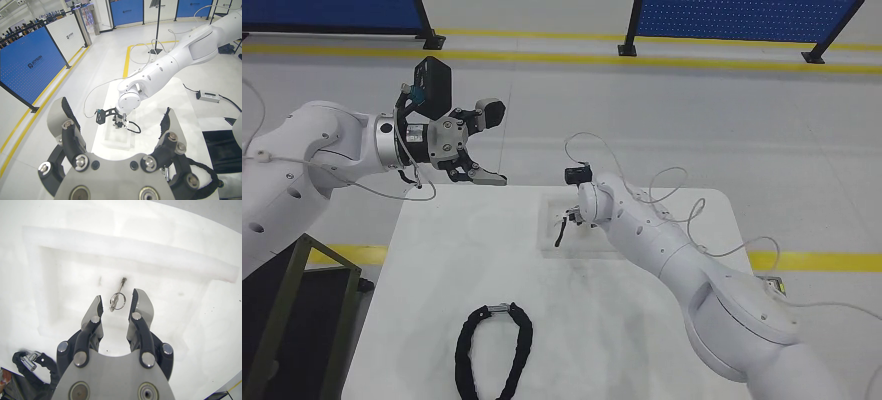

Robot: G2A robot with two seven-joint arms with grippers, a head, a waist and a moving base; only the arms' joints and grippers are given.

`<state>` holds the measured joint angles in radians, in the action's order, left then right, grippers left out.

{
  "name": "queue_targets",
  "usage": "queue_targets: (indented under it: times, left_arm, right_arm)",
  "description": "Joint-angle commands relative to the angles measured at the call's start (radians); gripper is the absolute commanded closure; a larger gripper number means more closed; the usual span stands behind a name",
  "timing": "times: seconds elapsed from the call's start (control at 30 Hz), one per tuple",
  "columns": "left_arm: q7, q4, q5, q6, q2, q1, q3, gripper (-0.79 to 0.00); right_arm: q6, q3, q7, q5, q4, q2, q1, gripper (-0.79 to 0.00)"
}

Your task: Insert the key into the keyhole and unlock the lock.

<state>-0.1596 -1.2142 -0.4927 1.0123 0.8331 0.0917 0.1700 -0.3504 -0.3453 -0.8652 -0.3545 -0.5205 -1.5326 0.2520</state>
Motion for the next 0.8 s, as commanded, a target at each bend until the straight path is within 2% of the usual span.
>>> queue_targets:
  times: [0.0,0.1,0.4,0.5,0.63,0.77]
  left_arm:
    - [0.000,0.000,0.000,0.000,0.000,0.000,0.000,-0.785]
    - [0.000,0.000,0.000,0.000,0.000,0.000,0.000,-0.785]
    - [0.000,0.000,0.000,0.000,0.000,0.000,0.000,-0.785]
    - [0.000,0.000,0.000,0.000,0.000,0.000,0.000,-0.785]
    - [0.000,0.000,0.000,0.000,0.000,0.000,0.000,-0.785]
    - [0.000,0.000,0.000,0.000,0.000,0.000,0.000,-0.785]
  right_arm:
    - [0.003,-0.002,0.003,-0.003,0.018,-0.010,-0.001,-0.265]
    - [0.007,-0.006,0.003,-0.008,0.043,-0.024,-0.003,-0.222]
    - [0.021,-0.016,0.001,-0.023,0.107,-0.062,-0.008,-0.188]
    - [0.023,-0.021,0.004,-0.024,0.130,-0.074,-0.009,-0.123]
    - [0.027,-0.027,0.006,-0.029,0.156,-0.089,-0.011,0.000]
    - [0.031,-0.035,0.009,-0.032,0.181,-0.102,-0.015,0.000]
